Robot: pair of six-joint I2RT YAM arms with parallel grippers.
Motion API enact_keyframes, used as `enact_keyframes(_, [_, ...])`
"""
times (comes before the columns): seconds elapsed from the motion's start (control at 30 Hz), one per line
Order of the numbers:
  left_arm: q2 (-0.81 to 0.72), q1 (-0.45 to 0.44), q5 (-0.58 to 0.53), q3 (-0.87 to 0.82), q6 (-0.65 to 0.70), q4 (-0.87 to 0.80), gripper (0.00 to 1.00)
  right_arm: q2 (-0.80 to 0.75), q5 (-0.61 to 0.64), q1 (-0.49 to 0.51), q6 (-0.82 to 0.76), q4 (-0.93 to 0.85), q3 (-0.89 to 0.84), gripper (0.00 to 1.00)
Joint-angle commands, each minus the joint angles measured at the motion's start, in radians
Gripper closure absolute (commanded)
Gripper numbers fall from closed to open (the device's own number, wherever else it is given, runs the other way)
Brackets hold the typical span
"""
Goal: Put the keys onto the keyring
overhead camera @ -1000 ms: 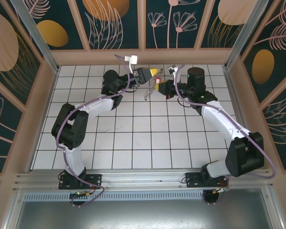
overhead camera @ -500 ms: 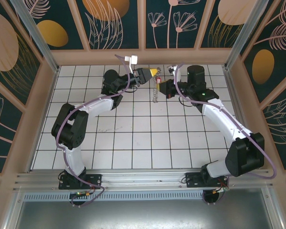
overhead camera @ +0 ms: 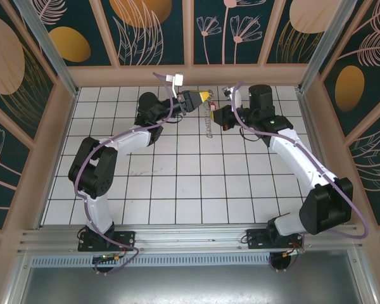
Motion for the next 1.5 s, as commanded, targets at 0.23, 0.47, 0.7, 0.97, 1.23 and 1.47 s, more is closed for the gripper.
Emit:
enact_keyframes(0.23, [-0.030, -0.003, 0.005, 0.012, 0.022, 0.036, 1.00, -0.006, -0.007, 0.016, -0.018, -0.028, 0.095, 1.00])
enact_keyframes(0.47, [-0.034, -0.003, 0.006, 0.008, 0.024, 0.036, 1.00, 0.003, 0.027, 0.023, -0.036, -0.065, 0.125, 1.00])
enact_keyframes(0.7, [-0.036, -0.003, 0.007, 0.005, 0.028, 0.035, 1.00, -0.002, 0.083, 0.021, -0.060, -0.113, 0.140, 1.00])
enact_keyframes(0.97, [-0.043, -0.003, 0.005, 0.003, 0.057, 0.006, 1.00, 0.006, 0.184, 0.020, -0.109, -0.206, 0.185, 1.00])
enact_keyframes(1.23, [-0.040, -0.003, 0.004, 0.006, 0.062, 0.001, 1.00, 0.005, 0.225, 0.022, -0.116, -0.224, 0.201, 1.00])
enact_keyframes(1.47, [-0.040, -0.003, 0.005, 0.007, 0.061, -0.002, 1.00, 0.017, 0.222, 0.025, -0.115, -0.226, 0.244, 1.00])
